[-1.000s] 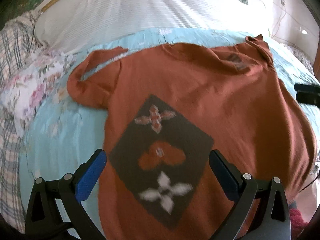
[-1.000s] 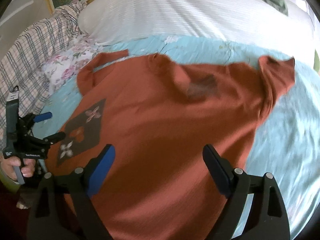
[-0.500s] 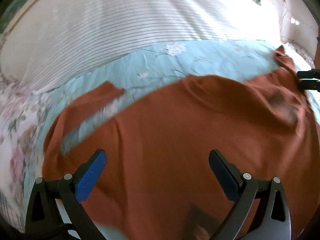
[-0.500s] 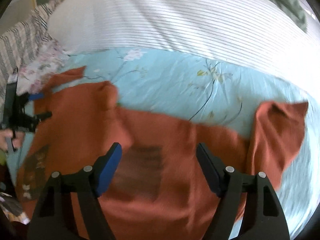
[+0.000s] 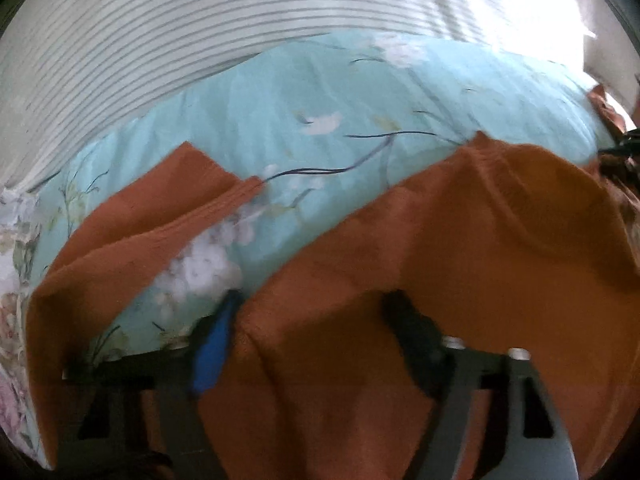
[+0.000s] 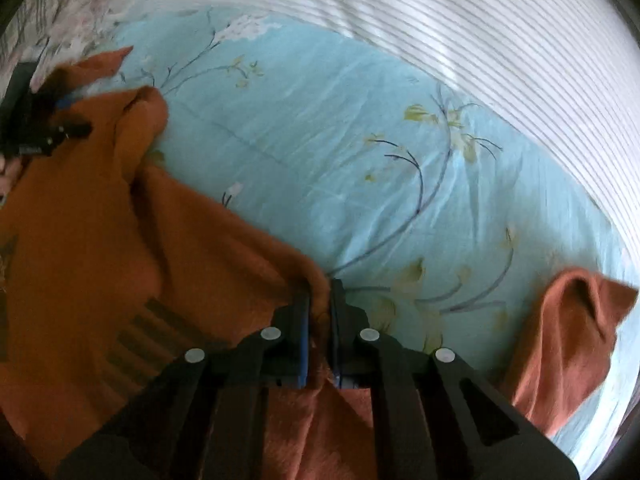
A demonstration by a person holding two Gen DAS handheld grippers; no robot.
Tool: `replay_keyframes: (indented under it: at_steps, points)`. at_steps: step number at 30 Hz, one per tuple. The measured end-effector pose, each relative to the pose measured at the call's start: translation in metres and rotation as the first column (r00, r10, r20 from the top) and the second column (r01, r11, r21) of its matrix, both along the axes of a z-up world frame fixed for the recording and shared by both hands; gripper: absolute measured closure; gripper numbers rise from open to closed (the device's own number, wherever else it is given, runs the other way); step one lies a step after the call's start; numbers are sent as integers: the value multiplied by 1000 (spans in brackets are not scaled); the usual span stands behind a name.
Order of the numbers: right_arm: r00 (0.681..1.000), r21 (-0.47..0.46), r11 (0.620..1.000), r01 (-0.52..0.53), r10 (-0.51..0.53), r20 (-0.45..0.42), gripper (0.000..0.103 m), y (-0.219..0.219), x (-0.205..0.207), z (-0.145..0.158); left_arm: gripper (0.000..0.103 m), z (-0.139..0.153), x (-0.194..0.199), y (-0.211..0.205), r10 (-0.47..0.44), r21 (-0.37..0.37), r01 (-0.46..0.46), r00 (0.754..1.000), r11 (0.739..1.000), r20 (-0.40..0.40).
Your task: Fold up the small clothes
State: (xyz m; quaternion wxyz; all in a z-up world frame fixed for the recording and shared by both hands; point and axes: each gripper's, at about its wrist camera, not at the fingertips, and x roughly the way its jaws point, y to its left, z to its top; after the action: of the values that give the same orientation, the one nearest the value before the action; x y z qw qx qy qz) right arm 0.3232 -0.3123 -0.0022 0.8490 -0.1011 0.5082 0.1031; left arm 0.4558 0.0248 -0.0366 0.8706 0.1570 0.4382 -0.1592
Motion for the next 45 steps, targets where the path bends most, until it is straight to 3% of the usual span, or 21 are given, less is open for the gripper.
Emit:
replay_keyframes:
  at_steps: [1,2,3,4,7,9,13,17,19,22,23,26,30,32,36,40,43,45]
  points:
    - [999,-17,1000,18,-17,36,94,1,-7,4,64,1,-5,-4,-18,8,18,1000,1000,15]
    - [996,-30,999,43,-41,78,94,-1,-13,11,75,2,-8,-7,-24,19,24,999,1000,25]
    - [991,-31,997,72,-68,114,94,-5,-17,18,97,4,-11,-9,-13,40,12,999,999,40]
    - [980,-19,993,119,-114,163,94,-14,-21,31,97,10,-15,-10,8,59,-12,998,998,59]
    - [934,89,964,251,-265,239,94,-47,-27,55,97,31,-20,0,80,10,-82,991,997,111]
    - [926,119,949,292,-311,215,94,-55,-24,47,97,30,-18,6,120,-13,-119,987,993,110]
    - [921,107,934,342,-355,157,94,-58,-19,7,97,8,-8,-2,171,42,-176,979,983,108]
    - [900,158,908,389,-411,147,94,-64,-21,9,97,5,-7,-3,207,39,-214,970,976,126]
    - [908,167,913,373,-396,138,91,-61,-23,14,96,5,-9,-1,222,52,-230,967,972,123]
    - [896,240,896,373,-415,156,56,-73,-26,25,91,15,-23,-11,228,46,-234,967,971,118]
    - [877,266,880,392,-445,179,46,-85,-35,33,90,22,-29,-9,229,22,-233,966,972,117]
    - [801,301,820,487,-557,219,45,-130,-63,54,79,41,-50,-5,239,-26,-238,963,971,121]
    - [725,308,747,589,-657,208,45,-183,-95,59,62,65,-93,-5,245,-113,-234,965,966,97]
    - [712,313,732,606,-674,199,45,-195,-99,56,56,68,-111,-11,235,-148,-221,968,964,85]
    - [716,361,718,595,-678,168,45,-209,-93,52,52,64,-148,-27,216,-216,-203,976,955,37]
    - [692,473,642,604,-716,89,45,-227,-73,41,51,51,-172,-45,198,-246,-198,980,949,-24]
    - [658,463,603,649,-751,57,45,-234,-58,34,51,40,-183,-53,192,-265,-204,979,942,-73]
    - [631,495,557,667,-775,23,45,-243,-48,26,51,34,-187,-54,191,-289,-215,975,933,-109]
